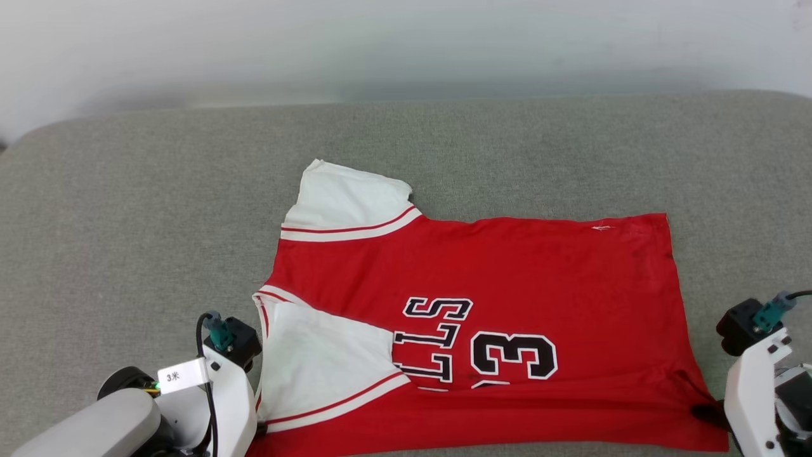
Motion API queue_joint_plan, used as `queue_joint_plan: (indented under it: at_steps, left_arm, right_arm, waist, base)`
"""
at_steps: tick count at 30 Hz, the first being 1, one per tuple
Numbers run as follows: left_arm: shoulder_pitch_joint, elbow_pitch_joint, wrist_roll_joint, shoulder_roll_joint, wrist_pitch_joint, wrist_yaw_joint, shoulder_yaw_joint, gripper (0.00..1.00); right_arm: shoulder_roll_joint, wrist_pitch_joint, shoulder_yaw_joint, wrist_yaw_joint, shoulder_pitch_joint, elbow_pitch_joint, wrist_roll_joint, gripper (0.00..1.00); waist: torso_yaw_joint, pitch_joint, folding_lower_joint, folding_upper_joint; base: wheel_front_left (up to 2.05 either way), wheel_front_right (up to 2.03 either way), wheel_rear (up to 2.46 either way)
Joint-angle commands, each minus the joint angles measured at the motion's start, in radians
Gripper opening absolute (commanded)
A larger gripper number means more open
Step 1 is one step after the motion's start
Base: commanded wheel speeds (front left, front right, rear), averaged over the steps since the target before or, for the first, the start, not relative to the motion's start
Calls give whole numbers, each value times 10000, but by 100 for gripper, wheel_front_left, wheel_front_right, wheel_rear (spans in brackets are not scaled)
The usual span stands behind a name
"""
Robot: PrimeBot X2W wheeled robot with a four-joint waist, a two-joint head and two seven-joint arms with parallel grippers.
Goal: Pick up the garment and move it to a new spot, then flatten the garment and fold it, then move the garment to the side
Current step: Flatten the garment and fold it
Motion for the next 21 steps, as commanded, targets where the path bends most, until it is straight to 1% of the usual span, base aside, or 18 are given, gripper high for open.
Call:
queue_joint_plan:
  at_steps: [1, 5, 6, 9, 13, 15, 18, 21]
  left_arm:
    - [180, 135, -53, -13, -2, 69, -61, 0]
    - [211, 417, -41, -56, 50, 46, -147, 0]
    - [77, 476, 20, -108, -279, 76, 40, 100]
    - [-126, 288, 93, 18, -543, 82, 240, 100]
    - [-519, -65, 162, 294, -965, 243, 739, 100]
    - [-835, -132, 292, 407, -1287, 392, 1051, 100]
    - [-1355, -121, 608, 516, -1651, 516, 1406, 100]
    - [-1952, 89, 677, 359, -1634, 615, 1681, 100]
  right_arm:
    - [219, -43, -5, -11, 130, 290, -156, 0]
    - [726, -286, 16, -11, 193, 846, -366, 0]
    - [945, -734, -57, -11, 139, 954, -500, 100]
    - [838, -1416, -221, -9, 68, 734, -736, 100]
    - [876, -2816, -855, -8, 75, 416, -1203, 100]
    - [1077, -3706, -1377, -9, 92, 293, -1520, 100]
    - [1430, -5016, -2161, -9, 132, 107, -2428, 100]
    - [2079, -6069, -3109, -9, 392, -52, -3253, 100]
  waist:
    - [-41, 171, 0, -1]
    - [-27, 327, 0, -1]
    - [8, 297, 0, -1]
    - [27, 115, 0, -1]
    - [38, -154, 0, -1]
    - [6, -209, 0, -1]
    - [-114, -192, 0, -1]
    - [-200, -61, 0, -1]
  base:
    - [0, 0, 0]
    - [0, 0, 0]
    - [0, 0, 0]
    - [0, 0, 0]
    - [0, 0, 0]
    - [0, 0, 0]
    - [0, 0, 0]
    - [0, 0, 0]
